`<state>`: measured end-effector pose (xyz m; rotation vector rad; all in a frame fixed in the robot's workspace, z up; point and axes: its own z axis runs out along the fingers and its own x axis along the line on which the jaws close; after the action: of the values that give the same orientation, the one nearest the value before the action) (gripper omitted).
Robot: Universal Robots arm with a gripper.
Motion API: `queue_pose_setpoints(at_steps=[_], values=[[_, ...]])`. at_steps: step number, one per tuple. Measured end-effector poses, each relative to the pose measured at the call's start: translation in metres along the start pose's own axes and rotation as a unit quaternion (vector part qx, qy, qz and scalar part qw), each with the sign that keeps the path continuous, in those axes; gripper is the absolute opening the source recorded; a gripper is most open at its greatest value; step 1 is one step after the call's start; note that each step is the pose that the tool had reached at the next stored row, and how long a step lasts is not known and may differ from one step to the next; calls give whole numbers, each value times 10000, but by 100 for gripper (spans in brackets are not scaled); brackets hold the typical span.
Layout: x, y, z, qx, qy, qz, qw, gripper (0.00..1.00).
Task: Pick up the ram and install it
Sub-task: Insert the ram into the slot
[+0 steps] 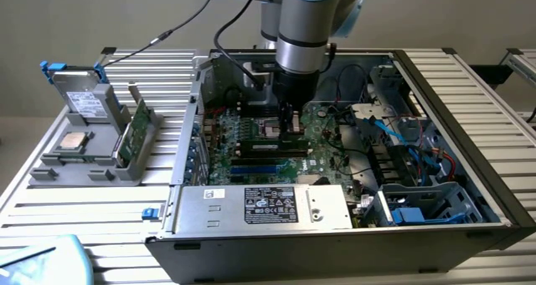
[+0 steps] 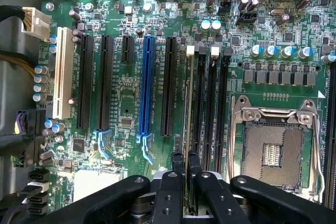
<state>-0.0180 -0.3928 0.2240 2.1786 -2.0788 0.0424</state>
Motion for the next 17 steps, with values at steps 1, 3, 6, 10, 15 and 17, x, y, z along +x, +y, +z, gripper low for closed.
queue_pose_setpoints(at_steps=[1, 3, 6, 10, 15, 17], values=[[0, 1, 0, 0, 2, 0, 10000, 15], [-3, 4, 0, 0, 7, 0, 10000, 15], [-9, 8, 2, -1, 27, 2, 10000, 15], [-22, 11, 6, -4, 62, 4, 10000, 15], [-40, 12, 14, -3, 96, 7, 10000, 15], [-45, 14, 17, -2, 108, 8, 9999, 15]])
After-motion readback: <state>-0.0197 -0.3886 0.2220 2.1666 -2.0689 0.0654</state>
